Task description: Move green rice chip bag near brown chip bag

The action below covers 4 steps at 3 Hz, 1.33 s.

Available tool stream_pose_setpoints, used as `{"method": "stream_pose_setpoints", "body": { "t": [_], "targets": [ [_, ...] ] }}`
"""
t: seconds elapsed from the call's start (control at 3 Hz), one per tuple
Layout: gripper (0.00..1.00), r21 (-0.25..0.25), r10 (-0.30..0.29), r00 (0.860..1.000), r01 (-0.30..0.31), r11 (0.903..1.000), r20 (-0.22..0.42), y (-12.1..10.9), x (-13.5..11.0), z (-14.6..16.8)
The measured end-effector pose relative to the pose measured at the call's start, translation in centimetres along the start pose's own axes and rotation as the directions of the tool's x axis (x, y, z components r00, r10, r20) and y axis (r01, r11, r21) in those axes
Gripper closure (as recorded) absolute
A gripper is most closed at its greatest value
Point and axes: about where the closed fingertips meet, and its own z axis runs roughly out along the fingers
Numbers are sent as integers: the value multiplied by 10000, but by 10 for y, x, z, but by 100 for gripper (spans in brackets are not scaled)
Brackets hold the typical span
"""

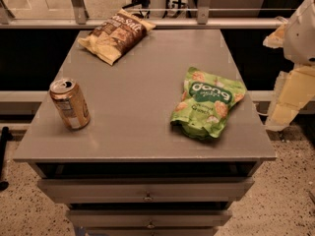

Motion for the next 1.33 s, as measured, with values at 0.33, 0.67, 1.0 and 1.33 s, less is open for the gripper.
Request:
{"method": "stream_pose_setpoints", "body": {
  "t": [0.33, 0.67, 1.0, 1.33],
  "targets": [
    [0, 2, 0, 10000, 0, 10000, 1, 0, 0, 0],
    [0, -76, 214, 9995, -212, 9997, 213, -2, -3, 21],
    [0, -184, 928, 9944, -919, 9956, 507, -8, -7, 62],
    [0, 1, 2070, 9735, -2080, 9781, 968, -20, -11, 108]
  ]
}}
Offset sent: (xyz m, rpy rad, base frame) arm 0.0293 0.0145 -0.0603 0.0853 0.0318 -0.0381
